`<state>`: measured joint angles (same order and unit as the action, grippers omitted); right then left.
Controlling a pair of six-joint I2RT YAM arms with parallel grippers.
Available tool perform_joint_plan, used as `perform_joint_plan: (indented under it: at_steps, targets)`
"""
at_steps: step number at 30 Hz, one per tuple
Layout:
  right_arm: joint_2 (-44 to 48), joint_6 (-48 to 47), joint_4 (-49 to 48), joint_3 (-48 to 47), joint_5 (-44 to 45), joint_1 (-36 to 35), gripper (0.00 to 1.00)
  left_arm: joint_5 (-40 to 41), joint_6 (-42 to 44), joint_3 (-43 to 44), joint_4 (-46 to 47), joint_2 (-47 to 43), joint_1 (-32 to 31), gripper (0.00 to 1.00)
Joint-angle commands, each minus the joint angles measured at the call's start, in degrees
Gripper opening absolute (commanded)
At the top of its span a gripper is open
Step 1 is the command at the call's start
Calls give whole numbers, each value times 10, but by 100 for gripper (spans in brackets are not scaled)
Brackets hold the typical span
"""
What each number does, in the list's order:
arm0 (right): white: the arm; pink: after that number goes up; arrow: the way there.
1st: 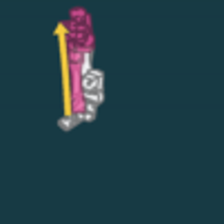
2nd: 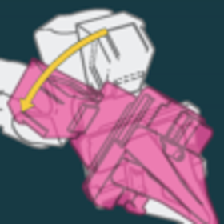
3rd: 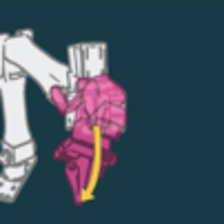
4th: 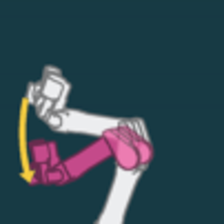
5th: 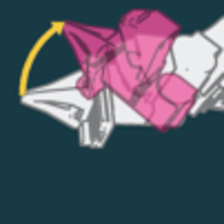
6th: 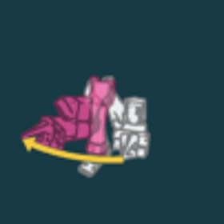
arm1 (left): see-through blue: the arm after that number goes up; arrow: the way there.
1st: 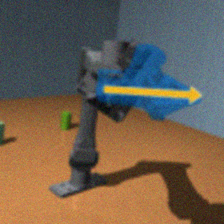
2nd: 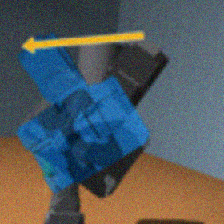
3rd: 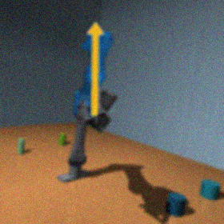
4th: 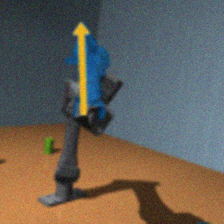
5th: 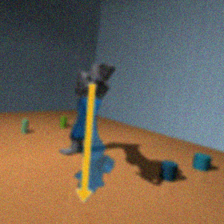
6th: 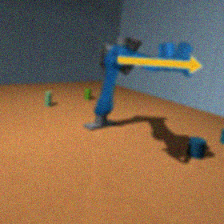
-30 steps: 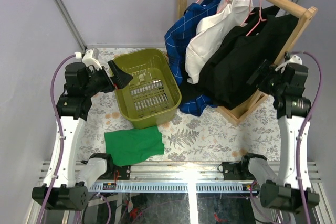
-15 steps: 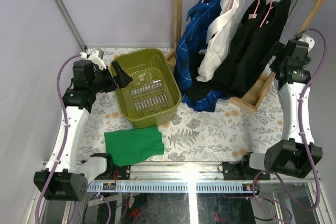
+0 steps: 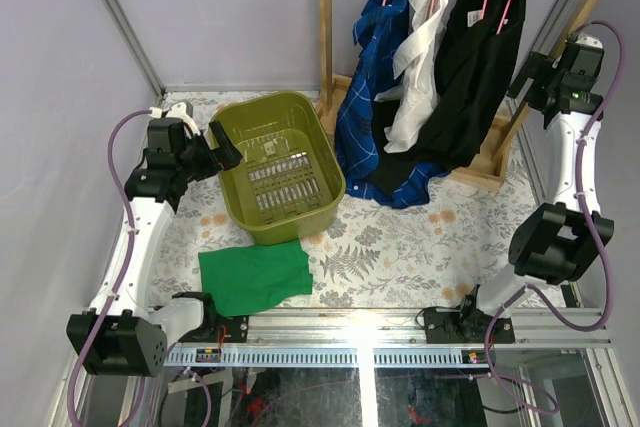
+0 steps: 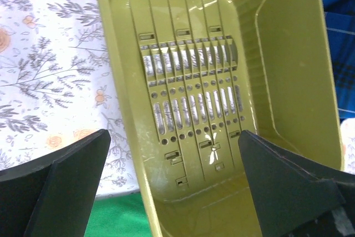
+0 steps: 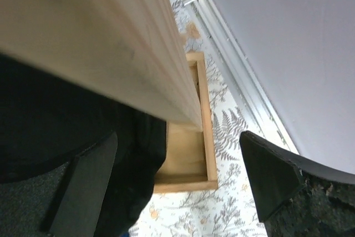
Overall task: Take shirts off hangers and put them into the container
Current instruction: Move the clothesline to the center of the board.
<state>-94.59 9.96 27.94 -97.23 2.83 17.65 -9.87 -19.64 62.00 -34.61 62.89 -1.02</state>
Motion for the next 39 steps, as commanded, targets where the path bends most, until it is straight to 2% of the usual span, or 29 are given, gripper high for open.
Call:
perform_joint_plan:
  at_steps: [1,7,11,14,17,20,23,27,29,33,35,39]
  targets:
    - [59,24,46,9,-43,0,100,68,-13,-12,0,-1,-2,100]
    - [235,71,-3,235,-53,0,99,85,-21,-25,13,-10,-1,100]
    - [311,128,-28,357,-102,-1,99,64,-39,-44,35,-12,-1,100]
    - [335,193,-102,474,-144,0,100,43,-47,-54,43,-3,-1,100]
    - [300,230,-174,539,-187,0,100,27,-52,-57,43,7,0,100]
    - [213,232,-189,526,-210,0,99,22,-52,-55,36,9,-1,100]
    - [116,232,-257,519,-195,0,100,39,-49,-44,20,2,0,100]
    - [28,196,-300,452,-233,5,99,13,-35,-18,-5,-22,-1,100]
    - [-10,191,-314,419,-208,5,99,-35,-31,3,-15,-33,-1,100]
    - [-77,181,-312,373,-160,8,99,-197,-46,23,-3,-39,-9,100]
    - [-94,176,-333,366,-153,15,99,-235,-62,15,7,-49,-48,100]
    - [-144,183,-403,345,-194,32,99,-174,-88,-2,42,-60,-184,100]
